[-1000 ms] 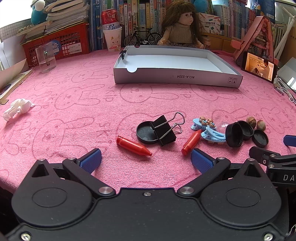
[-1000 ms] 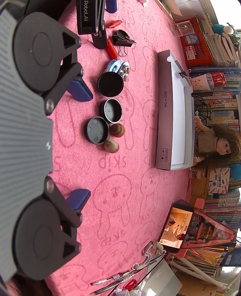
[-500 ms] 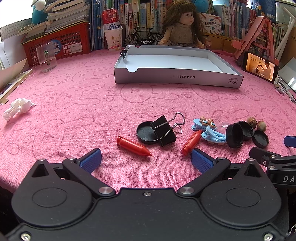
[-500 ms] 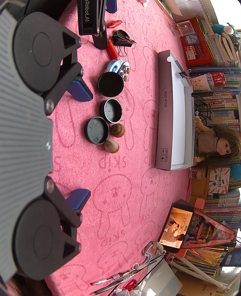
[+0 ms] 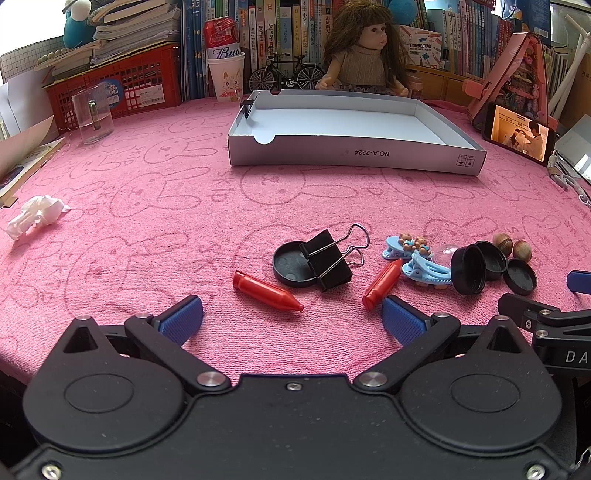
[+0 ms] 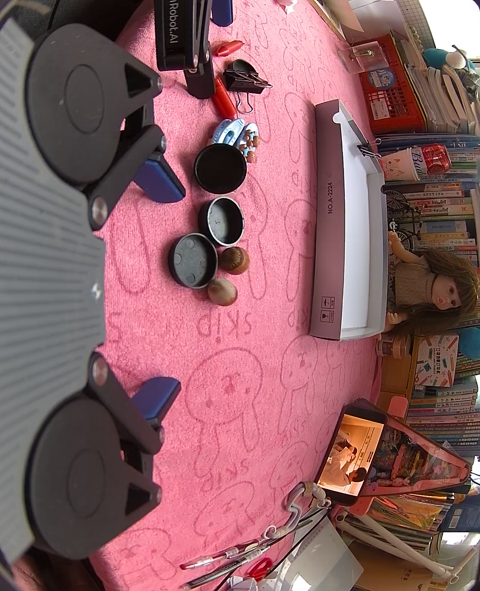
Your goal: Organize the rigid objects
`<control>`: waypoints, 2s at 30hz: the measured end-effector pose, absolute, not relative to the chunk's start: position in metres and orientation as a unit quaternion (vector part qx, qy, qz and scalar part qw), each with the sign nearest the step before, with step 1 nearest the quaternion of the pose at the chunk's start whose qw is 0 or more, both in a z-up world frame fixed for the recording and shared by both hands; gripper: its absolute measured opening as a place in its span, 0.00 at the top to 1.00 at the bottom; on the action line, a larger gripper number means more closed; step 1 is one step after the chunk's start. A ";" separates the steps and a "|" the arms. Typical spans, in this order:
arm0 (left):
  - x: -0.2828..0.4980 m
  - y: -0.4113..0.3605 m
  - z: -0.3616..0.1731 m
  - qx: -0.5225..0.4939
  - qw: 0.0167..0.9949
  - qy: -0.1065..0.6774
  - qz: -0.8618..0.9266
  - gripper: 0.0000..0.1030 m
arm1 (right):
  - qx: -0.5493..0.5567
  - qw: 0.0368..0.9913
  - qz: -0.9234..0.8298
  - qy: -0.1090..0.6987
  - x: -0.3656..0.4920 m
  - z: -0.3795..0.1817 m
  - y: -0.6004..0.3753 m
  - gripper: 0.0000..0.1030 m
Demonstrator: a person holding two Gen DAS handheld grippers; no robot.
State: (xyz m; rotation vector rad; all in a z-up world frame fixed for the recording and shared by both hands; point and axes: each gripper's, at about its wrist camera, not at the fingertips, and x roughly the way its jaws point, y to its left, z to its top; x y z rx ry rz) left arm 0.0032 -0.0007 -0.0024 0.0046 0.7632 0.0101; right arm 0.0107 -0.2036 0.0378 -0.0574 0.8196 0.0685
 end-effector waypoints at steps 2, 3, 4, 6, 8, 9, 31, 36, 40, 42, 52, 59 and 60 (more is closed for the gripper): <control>0.003 -0.001 -0.002 0.002 0.928 0.372 0.005 0.00 | -0.028 0.916 0.033 0.398 0.011 0.038 -0.204 0.00; 0.003 -0.001 -0.002 0.002 0.928 0.372 0.005 0.00 | -0.028 0.916 0.033 0.398 0.011 0.038 -0.204 0.00; 0.004 -0.001 -0.002 0.002 0.928 0.372 0.005 0.00 | -0.028 0.916 0.033 0.398 0.011 0.038 -0.204 0.00; 0.003 -0.001 -0.002 0.002 0.928 0.372 0.005 0.00 | -0.028 0.916 0.033 0.398 0.011 0.038 -0.203 0.00; 0.004 -0.001 -0.002 0.002 0.928 0.373 0.005 0.00 | -0.028 0.916 0.033 0.398 0.011 0.038 -0.203 0.00; 0.003 -0.001 -0.002 0.002 0.928 0.373 0.005 0.00 | -0.028 0.916 0.033 0.398 0.011 0.039 -0.203 0.00; -0.006 0.011 0.004 0.006 0.934 0.357 -0.008 0.14 | -0.030 0.931 0.047 0.362 0.005 0.036 -0.210 0.00; -0.007 0.020 0.009 0.010 0.937 0.347 -0.021 0.28 | -0.028 0.939 0.051 0.338 0.002 0.042 -0.215 0.04; -0.009 0.026 0.009 0.024 0.940 0.338 -0.042 0.36 | -0.039 0.943 0.067 0.324 -0.001 0.044 -0.214 0.09; -0.010 0.031 0.008 0.030 0.940 0.336 -0.051 0.38 | -0.045 0.944 0.074 0.320 -0.003 0.044 -0.213 0.14; -0.008 0.041 0.004 0.063 0.944 0.310 -0.098 0.50 | -0.050 0.941 0.087 0.324 -0.007 0.041 -0.211 0.39; -0.006 0.042 0.003 0.047 0.945 0.308 -0.104 0.58 | -0.057 0.936 0.102 0.331 -0.008 0.039 -0.205 0.54; -0.006 0.042 0.003 0.046 0.945 0.307 -0.101 0.58 | -0.058 0.936 0.104 0.331 -0.008 0.039 -0.205 0.55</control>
